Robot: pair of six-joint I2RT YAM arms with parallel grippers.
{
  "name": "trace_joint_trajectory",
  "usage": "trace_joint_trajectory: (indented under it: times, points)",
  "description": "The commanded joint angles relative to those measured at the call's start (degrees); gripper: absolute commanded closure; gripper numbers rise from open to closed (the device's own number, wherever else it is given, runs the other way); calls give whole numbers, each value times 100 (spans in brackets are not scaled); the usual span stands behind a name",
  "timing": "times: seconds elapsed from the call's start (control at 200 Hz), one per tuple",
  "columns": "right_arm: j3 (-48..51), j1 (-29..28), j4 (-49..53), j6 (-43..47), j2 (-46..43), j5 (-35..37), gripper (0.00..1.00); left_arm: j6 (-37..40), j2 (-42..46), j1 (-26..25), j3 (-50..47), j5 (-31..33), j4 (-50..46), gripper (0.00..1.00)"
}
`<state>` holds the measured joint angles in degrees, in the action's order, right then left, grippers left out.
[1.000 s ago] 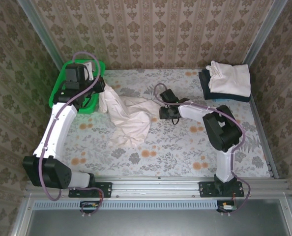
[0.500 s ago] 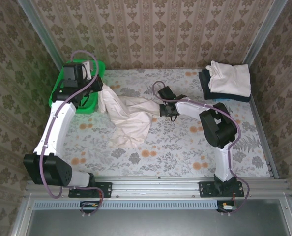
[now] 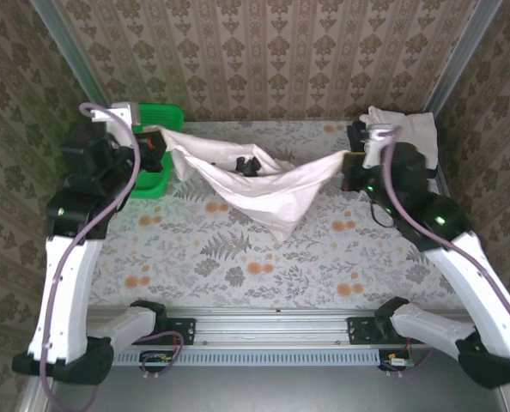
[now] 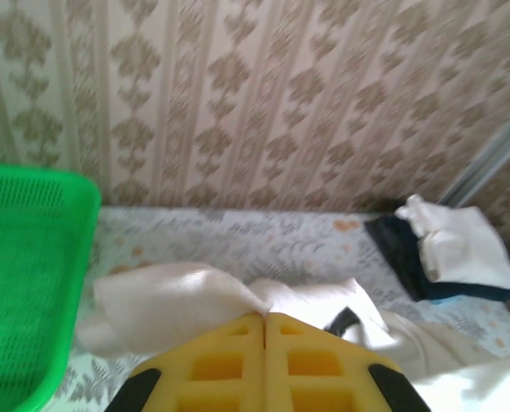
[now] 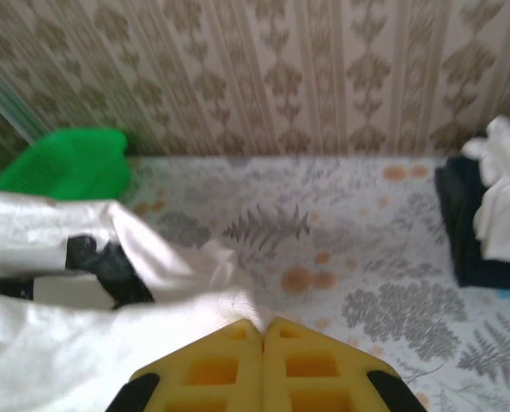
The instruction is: Fold and stack the t-shirts
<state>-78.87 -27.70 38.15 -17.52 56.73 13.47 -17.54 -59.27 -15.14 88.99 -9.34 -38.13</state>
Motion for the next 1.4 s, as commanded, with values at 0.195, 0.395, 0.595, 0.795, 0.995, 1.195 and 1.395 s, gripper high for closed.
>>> trace_joint_trajectory:
  times: [0.195, 0.395, 0.595, 0.795, 0.995, 1.195, 1.395]
  points:
    - [-1599, 977, 393, 260, 2167, 742, 100, 546, -2585, 56, 2204, 541, 2, 100]
    - [-3287, 1407, 595, 293, 3325, 615, 100, 796, -4750, 291, 5736, 240, -985, 100]
    - [-3622, 1447, 385, 323, 2913, 560, 100, 915, -4651, 268, 6239, -45, -959, 100]
    - [-1405, 1452, -441, 207, 1022, 591, 100, 932, -1344, -61, 1052, 245, 1674, 100]
    - [1929, 1450, -377, -637, -312, 172, 100, 16, 880, -806, -2928, 882, 2329, 100]
    - [3620, 1517, 411, -1322, -146, 292, 100, -1436, 1707, -1697, -5032, 1005, 1492, 100]
    - [3456, 1558, 820, -1433, -153, 646, 77, -2152, 2776, -2084, -6107, 1194, 1062, 57]
